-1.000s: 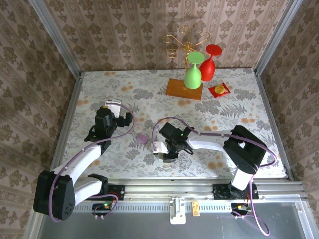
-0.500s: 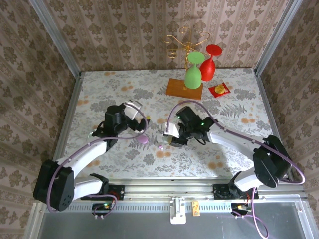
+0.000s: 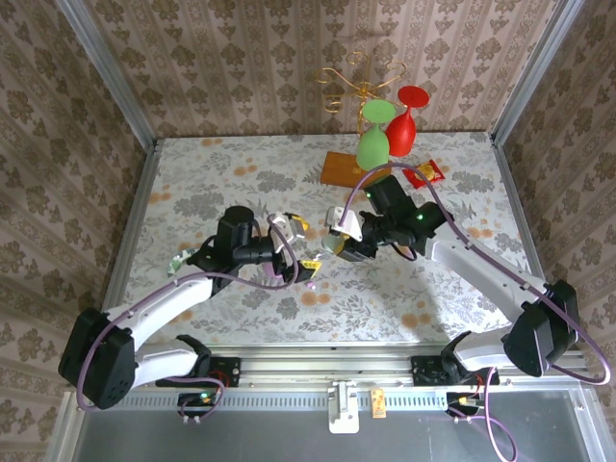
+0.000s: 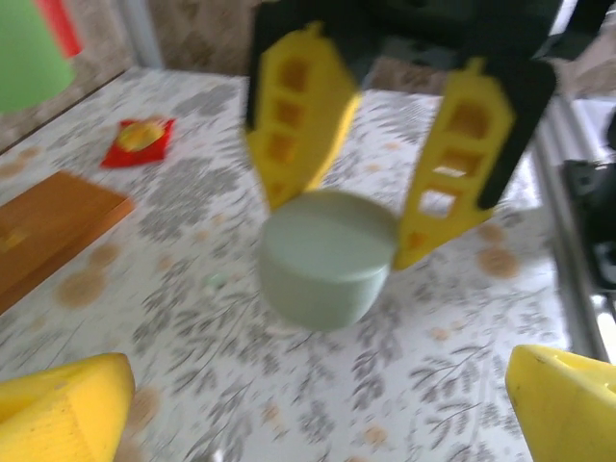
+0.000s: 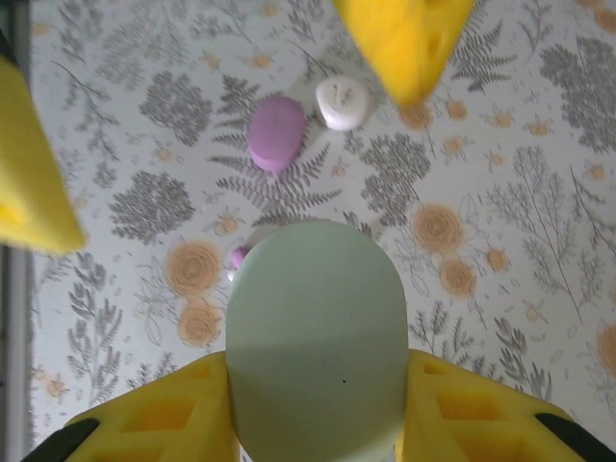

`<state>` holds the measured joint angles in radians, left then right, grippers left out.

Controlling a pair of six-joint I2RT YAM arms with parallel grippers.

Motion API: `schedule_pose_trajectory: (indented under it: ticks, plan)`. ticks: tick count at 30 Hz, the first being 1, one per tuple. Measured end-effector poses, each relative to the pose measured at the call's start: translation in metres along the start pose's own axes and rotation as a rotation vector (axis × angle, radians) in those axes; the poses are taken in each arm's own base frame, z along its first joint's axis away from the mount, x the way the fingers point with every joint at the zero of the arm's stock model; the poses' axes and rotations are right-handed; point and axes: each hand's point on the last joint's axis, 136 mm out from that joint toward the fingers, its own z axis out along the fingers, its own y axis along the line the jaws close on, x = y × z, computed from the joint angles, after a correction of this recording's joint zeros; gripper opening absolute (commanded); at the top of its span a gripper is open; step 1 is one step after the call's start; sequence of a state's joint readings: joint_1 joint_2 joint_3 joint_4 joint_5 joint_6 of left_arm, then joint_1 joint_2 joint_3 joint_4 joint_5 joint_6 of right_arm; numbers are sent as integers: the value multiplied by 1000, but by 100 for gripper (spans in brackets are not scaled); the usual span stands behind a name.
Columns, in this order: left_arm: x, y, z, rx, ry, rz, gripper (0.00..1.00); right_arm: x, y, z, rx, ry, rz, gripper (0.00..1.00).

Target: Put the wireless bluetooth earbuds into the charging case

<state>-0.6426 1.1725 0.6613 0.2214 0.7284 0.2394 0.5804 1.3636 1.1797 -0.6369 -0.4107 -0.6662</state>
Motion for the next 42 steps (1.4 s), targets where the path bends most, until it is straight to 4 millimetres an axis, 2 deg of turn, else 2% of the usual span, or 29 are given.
schedule_pose_trajectory:
  ticks: [6, 11, 17, 19, 29, 38, 42]
  plan:
    - [-12, -14, 10, 109, -74, 7, 96, -20, 11, -8, -69, -73, -22, 36]
    - [-16, -20, 11, 157, -96, 3, 87, -26, 18, -10, -106, -105, -25, 36]
    - [-21, -26, 10, 193, -118, 16, 71, -31, 24, -13, -131, -132, -28, 35]
    - [-21, -28, 9, 204, -121, 19, 70, -33, 25, -16, -133, -142, -31, 35]
    - [-16, -33, 10, 223, -104, 17, 60, -34, 27, -18, -138, -149, -33, 33]
    - [-15, -32, 10, 219, -98, 14, 44, -33, 31, -18, -158, -145, -27, 32]
    - [-14, -32, 11, 221, -94, 9, 42, -32, 32, -18, -161, -144, -25, 32]
